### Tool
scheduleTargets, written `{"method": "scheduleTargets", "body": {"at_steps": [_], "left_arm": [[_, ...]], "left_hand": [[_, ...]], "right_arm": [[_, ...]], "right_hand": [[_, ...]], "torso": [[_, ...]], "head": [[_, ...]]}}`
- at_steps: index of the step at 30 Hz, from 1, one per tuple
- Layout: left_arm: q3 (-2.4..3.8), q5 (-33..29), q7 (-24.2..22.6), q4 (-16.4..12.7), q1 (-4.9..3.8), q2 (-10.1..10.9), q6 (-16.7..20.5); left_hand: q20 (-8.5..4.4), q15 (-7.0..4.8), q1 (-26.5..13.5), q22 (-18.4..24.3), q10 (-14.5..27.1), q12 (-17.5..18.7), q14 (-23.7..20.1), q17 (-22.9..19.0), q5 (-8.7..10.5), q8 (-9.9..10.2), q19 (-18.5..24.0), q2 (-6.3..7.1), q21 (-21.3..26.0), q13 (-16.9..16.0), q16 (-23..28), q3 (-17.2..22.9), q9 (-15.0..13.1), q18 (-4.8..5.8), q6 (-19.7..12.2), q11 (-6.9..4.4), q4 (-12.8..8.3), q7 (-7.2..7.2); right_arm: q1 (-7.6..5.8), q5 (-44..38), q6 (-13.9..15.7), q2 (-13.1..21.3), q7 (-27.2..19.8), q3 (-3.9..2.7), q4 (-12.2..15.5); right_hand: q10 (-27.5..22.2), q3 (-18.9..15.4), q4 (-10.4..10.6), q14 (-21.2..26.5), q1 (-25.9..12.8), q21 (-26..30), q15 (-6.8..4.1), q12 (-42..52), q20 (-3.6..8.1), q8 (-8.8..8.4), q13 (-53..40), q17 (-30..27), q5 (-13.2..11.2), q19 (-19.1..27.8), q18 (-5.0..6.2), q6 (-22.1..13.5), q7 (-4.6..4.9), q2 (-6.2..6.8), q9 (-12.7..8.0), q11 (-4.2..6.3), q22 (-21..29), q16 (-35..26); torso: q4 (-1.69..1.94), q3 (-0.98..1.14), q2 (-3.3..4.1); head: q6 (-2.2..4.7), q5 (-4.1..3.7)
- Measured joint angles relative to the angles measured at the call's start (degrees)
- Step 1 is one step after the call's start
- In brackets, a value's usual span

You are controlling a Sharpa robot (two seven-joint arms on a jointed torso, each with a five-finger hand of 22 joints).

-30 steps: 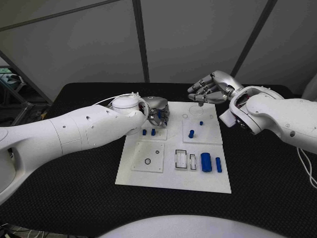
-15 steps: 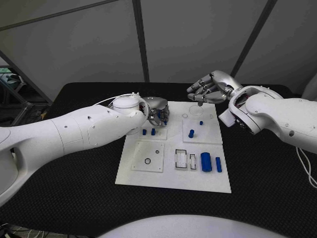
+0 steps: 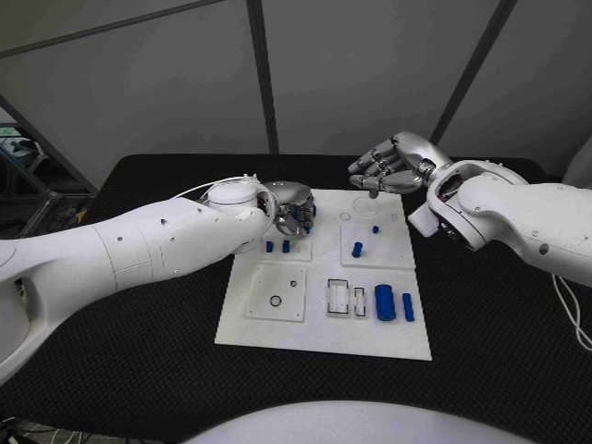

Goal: Assemble the parts on the task board

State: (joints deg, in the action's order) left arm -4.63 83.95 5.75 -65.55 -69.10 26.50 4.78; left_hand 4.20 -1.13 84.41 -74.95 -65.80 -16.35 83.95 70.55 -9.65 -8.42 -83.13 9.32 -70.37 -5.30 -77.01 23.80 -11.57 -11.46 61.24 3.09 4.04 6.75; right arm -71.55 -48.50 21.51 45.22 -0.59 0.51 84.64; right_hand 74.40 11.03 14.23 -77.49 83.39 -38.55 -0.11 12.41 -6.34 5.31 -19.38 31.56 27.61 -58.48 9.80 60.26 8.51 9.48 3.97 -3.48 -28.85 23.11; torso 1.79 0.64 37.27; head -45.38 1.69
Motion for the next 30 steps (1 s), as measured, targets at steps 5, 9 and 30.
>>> {"method": "scheduleTargets", "body": {"at_steps": [5, 9, 30], "left_arm": [[0.81, -0.6, -0.2, -1.4, 0.22, 1.5, 1.1], [2.5, -1.4, -0.4, -2.8, 0.15, 2.6, 2.2], [5.17, -4.4, -0.4, -8.7, 0.25, 10.8, 2.2]], "left_hand": [[0.0, 0.0, -0.5, 0.0, -0.4, 0.6, 0.0, -0.2, 0.0, 0.0, 0.0, 0.09, -0.1, 0.2, 0.0, 0.7, 0.1, 0.0, 0.5, 0.19, -0.4, 0.1], [0.0, 0.0, -0.5, 0.0, -0.6, 0.9, 0.0, -0.2, 0.0, 0.2, 0.0, 0.09, -0.1, 0.3, -0.2, 1.0, 0.2, -0.01, 0.7, 0.06, -0.7, 0.31], [0.21, 0.0, -1.6, 0.0, -1.2, 1.6, 0.0, -0.4, 0.0, 0.3, -0.2, 0.62, -0.1, 0.5, -0.2, 1.6, 0.4, 0.03, 1.1, 0.19, -0.9, 0.31]], "right_arm": [[0.0, 0.0, 0.0, 0.0, 0.0, 0.0, -0.1], [0.0, 0.0, 0.0, 0.0, 0.0, 0.0, -0.3], [0.02, 0.0, -0.1, 0.1, 0.0, 0.0, -0.8]], "right_hand": [[0.0, 0.0, 0.0, 0.0, 0.0, 0.0, 0.0, 0.0, 0.0, 0.0, 0.0, 0.0, 0.0, 0.0, 0.0, 0.0, 0.0, 0.0, 0.0, 0.0, 0.0, 0.0], [0.0, 0.0, 0.0, 0.0, 0.0, 0.0, 0.0, 0.0, 0.0, 0.0, 0.0, 0.0, 0.0, 0.0, 0.0, 0.0, 0.0, 0.0, 0.0, 0.0, 0.0, 0.0], [0.0, 0.0, 0.0, 0.0, 0.0, 0.0, 0.0, 0.0, 0.0, 0.0, 0.0, 0.0, 0.0, 0.0, 0.0, 0.0, 0.0, 0.0, 0.0, 0.0, 0.0, 0.0]], "torso": [[0.03, -0.03, -0.04], [0.04, -0.03, -0.07], [0.14, 0.0, -0.07]], "head": [[0.09, -0.01], [0.18, -0.02], [0.32, 0.34]]}}
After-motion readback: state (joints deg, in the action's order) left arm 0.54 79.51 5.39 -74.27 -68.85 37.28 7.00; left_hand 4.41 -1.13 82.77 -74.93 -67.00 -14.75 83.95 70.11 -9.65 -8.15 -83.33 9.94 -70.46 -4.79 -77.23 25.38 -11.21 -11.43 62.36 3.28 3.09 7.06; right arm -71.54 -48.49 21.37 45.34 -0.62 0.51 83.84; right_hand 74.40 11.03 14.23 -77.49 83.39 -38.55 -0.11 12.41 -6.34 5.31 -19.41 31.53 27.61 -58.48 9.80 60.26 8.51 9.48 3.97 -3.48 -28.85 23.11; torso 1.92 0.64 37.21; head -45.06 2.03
